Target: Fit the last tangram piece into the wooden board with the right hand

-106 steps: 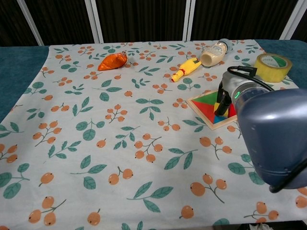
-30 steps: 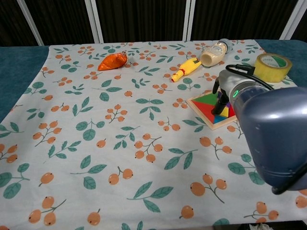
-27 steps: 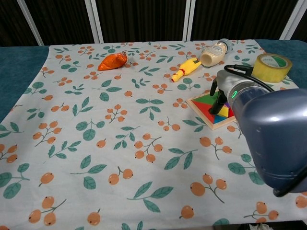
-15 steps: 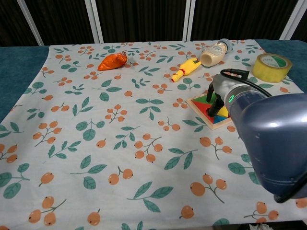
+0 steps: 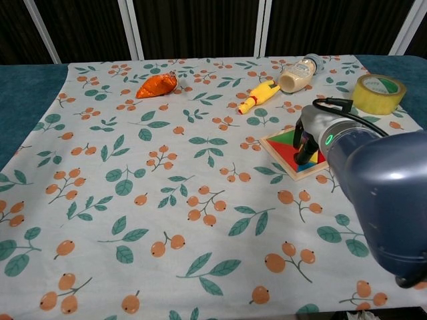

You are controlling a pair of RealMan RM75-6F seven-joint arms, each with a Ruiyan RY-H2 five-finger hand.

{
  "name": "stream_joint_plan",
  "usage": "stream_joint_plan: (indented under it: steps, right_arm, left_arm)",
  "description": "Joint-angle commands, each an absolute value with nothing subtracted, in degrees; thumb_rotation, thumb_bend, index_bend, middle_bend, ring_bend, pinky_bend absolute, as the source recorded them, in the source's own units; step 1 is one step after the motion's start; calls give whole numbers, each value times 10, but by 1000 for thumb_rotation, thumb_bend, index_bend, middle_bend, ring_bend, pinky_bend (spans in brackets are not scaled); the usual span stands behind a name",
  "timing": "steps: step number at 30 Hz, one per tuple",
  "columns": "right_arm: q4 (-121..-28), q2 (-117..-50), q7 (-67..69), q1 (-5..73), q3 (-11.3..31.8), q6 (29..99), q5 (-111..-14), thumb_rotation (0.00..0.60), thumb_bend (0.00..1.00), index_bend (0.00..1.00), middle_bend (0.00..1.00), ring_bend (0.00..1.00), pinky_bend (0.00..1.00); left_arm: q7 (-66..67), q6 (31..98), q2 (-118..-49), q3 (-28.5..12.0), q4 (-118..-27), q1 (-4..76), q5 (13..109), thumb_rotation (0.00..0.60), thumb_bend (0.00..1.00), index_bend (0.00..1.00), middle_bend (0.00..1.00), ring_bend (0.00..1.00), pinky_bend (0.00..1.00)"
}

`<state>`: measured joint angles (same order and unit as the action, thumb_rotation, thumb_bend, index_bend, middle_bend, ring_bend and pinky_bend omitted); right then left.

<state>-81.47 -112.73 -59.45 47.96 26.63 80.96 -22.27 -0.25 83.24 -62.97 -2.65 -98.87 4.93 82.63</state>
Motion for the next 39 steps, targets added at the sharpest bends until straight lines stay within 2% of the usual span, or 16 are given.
stream_joint_plan:
  steps: [1,17,20,22,24,29,33,39]
  right_arm:
    - [-816,-1125,-595,478,265,810,-222,600,395,402,0,0,236]
    - [-832,-1108,-582,464,261,810,-223,600,395,437,0,0,236]
    - [-844,-1102,-569,462,266,813,-233,600,321,321,0,0,235]
    - [-862,-1092,-561,460,269,820,-246,600,239,201,0,0,235]
    - [-885,-1078,-556,455,270,830,-260,600,207,134,0,0,235]
    - [-980,-1012,-549,426,253,867,-315,600,168,82,0,0,235]
    - [-1062,-934,-507,381,216,883,-394,600,166,80,0,0,235]
    - [-1123,-807,-348,298,153,825,-507,600,166,76,0,0,235]
  left_arm:
    - [-3,833,-630,-27,-989,49,826,600,352,0,29,38,5]
    - [1,833,-630,-28,-989,50,825,600,352,0,29,38,5]
    - [1,834,-631,-28,-988,50,826,600,352,0,29,38,5]
    - [1,834,-631,-29,-987,50,825,600,352,0,29,38,4]
    - [1,834,-631,-29,-986,50,825,600,352,0,29,38,4]
    - [3,835,-631,-29,-986,50,827,600,352,0,29,38,3]
    - [5,838,-632,-28,-986,50,832,600,351,0,28,38,1]
    - [16,844,-633,-28,-988,50,838,600,352,0,28,37,1]
